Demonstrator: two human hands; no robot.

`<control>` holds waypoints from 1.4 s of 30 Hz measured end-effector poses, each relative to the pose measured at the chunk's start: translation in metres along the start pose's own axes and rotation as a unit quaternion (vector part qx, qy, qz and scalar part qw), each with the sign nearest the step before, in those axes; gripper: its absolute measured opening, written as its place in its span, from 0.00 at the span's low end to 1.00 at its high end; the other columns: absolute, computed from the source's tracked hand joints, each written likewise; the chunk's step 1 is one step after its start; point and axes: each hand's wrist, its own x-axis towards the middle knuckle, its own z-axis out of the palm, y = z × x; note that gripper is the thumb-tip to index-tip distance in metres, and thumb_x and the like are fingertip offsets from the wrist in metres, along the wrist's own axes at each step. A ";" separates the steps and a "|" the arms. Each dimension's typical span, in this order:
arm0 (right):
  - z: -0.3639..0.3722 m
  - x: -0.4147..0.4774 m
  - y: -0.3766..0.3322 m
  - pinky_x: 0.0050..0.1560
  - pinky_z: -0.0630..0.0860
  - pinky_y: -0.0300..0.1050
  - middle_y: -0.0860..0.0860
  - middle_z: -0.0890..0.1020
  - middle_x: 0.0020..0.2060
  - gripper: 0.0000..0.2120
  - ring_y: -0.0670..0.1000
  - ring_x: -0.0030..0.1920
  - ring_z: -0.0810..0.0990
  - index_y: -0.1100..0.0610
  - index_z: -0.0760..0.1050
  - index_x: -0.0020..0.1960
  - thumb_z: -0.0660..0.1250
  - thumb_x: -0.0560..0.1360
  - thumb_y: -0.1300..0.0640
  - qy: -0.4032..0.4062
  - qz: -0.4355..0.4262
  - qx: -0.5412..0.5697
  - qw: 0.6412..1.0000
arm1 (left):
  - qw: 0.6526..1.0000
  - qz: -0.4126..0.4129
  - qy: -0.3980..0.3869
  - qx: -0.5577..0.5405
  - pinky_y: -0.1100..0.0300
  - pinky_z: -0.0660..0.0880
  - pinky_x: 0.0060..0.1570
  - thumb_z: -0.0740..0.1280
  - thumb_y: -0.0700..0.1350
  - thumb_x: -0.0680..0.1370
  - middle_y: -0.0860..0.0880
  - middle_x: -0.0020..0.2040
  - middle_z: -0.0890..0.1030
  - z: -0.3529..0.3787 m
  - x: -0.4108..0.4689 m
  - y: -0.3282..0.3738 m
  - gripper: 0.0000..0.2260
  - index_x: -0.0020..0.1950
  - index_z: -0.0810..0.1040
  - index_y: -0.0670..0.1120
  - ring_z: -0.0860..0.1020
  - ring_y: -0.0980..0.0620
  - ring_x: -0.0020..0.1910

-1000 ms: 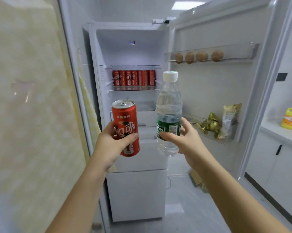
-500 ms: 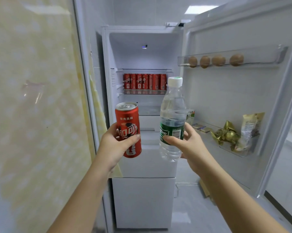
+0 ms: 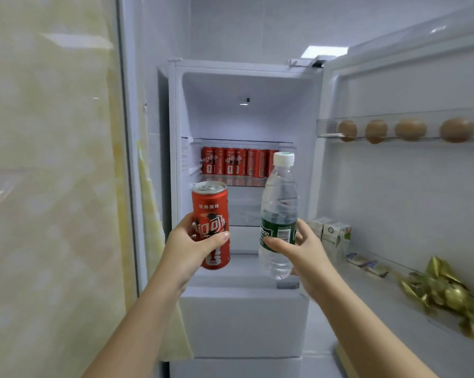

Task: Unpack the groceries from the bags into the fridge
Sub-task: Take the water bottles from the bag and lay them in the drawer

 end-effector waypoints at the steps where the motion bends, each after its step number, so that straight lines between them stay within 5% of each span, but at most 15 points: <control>1: 0.006 0.017 0.004 0.59 0.77 0.59 0.46 0.86 0.48 0.22 0.50 0.51 0.84 0.46 0.77 0.57 0.78 0.67 0.60 0.005 0.002 -0.003 1.000 | 1.000 0.001 -0.004 0.001 0.45 0.77 0.57 0.77 0.44 0.69 0.55 0.50 0.82 -0.002 0.017 -0.004 0.18 0.53 0.76 0.59 0.80 0.55 0.51; 10: 0.034 0.140 0.049 0.58 0.77 0.52 0.48 0.84 0.50 0.23 0.49 0.52 0.82 0.48 0.75 0.60 0.78 0.68 0.59 0.056 0.010 -0.007 0.998 | 0.999 0.001 -0.046 0.015 0.48 0.76 0.59 0.76 0.43 0.70 0.56 0.52 0.81 0.004 0.142 -0.042 0.22 0.60 0.74 0.55 0.79 0.55 0.52; 17: 0.043 0.228 0.104 0.39 0.72 0.31 0.46 0.82 0.50 0.23 0.41 0.47 0.80 0.49 0.72 0.59 0.77 0.69 0.61 0.087 0.017 -0.025 0.996 | 0.996 0.008 -0.077 0.045 0.51 0.76 0.58 0.77 0.46 0.69 0.58 0.51 0.82 0.035 0.231 -0.077 0.18 0.52 0.75 0.61 0.80 0.55 0.53; 27: 0.030 0.345 0.174 0.51 0.77 0.43 0.48 0.81 0.51 0.22 0.47 0.50 0.81 0.47 0.72 0.55 0.76 0.68 0.63 0.110 0.009 -0.041 0.993 | 0.997 0.017 -0.056 0.059 0.50 0.75 0.60 0.76 0.45 0.71 0.56 0.54 0.77 0.081 0.346 -0.106 0.24 0.62 0.70 0.56 0.76 0.53 0.56; 32: 0.028 0.362 0.200 0.44 0.74 0.32 0.42 0.80 0.49 0.23 0.38 0.47 0.80 0.42 0.71 0.50 0.76 0.68 0.65 0.131 -0.006 -0.022 0.991 | 0.997 0.039 -0.036 0.052 0.49 0.76 0.60 0.77 0.45 0.70 0.54 0.54 0.78 0.093 0.384 -0.111 0.23 0.61 0.71 0.56 0.78 0.52 0.55; 42: 0.025 0.383 0.225 0.52 0.73 0.40 0.46 0.79 0.54 0.30 0.46 0.53 0.79 0.50 0.69 0.66 0.77 0.69 0.63 0.157 0.027 -0.026 0.987 | 0.988 0.091 -0.075 0.099 0.56 0.76 0.55 0.77 0.48 0.70 0.54 0.55 0.78 0.114 0.452 -0.107 0.25 0.64 0.73 0.52 0.78 0.56 0.52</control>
